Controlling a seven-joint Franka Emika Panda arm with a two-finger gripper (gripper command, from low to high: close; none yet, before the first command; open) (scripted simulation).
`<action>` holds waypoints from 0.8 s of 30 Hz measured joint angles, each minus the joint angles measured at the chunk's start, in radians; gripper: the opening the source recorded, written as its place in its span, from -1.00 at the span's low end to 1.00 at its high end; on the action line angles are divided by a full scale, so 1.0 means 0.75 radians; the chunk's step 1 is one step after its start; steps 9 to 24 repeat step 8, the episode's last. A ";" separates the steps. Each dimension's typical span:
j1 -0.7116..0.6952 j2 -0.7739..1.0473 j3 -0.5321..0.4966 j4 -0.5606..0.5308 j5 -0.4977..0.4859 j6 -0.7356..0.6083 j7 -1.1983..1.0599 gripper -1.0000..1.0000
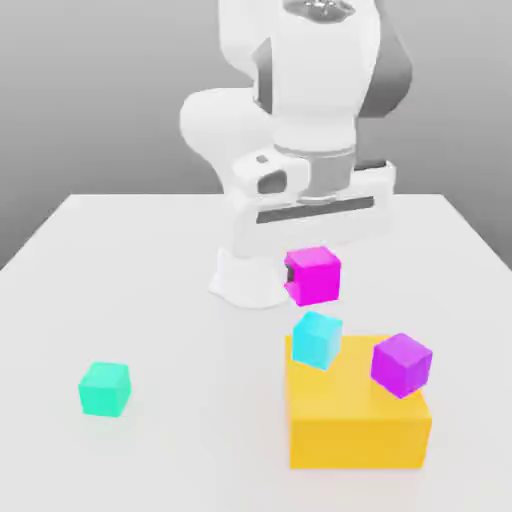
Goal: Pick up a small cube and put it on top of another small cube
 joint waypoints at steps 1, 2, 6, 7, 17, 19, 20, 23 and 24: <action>0.004 0.027 0.007 -0.017 0.003 0.044 -0.003 -1.00; 0.005 0.063 0.012 -0.033 0.004 0.095 -0.005 -1.00; 0.002 0.181 0.024 -0.074 0.006 0.255 -0.004 1.00; 0.002 0.181 0.024 -0.074 0.006 0.255 -0.004 1.00; 0.002 0.181 0.024 -0.074 0.006 0.255 -0.004 1.00; 0.002 0.181 0.024 -0.074 0.006 0.255 -0.004 1.00; 0.002 0.181 0.024 -0.074 0.006 0.255 -0.004 1.00; 0.002 0.181 0.024 -0.074 0.006 0.255 -0.004 1.00; 0.002 0.181 0.024 -0.074 0.006 0.255 -0.004 1.00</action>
